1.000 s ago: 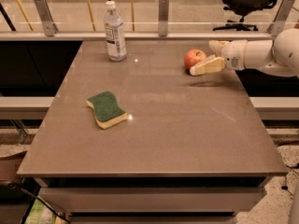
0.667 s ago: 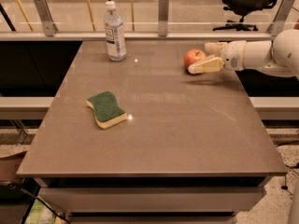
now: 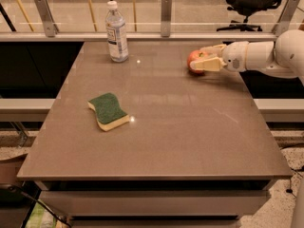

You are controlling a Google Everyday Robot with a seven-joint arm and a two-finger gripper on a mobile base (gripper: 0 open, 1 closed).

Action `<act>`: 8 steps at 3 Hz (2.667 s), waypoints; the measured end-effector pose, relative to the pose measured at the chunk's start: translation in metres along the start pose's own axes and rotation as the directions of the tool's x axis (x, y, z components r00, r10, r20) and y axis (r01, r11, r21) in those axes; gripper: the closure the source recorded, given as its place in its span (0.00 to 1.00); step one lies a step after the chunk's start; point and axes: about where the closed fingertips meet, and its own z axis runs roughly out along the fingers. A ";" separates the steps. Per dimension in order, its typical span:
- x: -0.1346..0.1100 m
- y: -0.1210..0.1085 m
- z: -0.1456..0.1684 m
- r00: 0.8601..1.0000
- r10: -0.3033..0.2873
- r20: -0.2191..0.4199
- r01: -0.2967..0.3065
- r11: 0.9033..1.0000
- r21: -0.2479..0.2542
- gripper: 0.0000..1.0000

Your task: Pick apple

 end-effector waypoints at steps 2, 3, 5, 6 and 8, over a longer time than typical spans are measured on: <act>0.000 0.003 0.007 1.000 0.001 0.000 -0.001 1.000 -0.011 1.00; 0.000 0.003 0.007 1.000 0.001 0.000 -0.001 1.000 -0.011 1.00; -0.043 0.018 -0.008 0.997 -0.012 0.081 0.013 1.000 -0.017 1.00; -0.072 0.024 -0.019 0.993 -0.023 0.112 0.023 1.000 -0.002 1.00; -0.137 0.033 -0.042 0.983 -0.113 0.145 0.102 0.992 0.079 1.00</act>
Offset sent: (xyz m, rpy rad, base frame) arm 0.0006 0.0032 -0.0011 0.0010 0.0017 0.0047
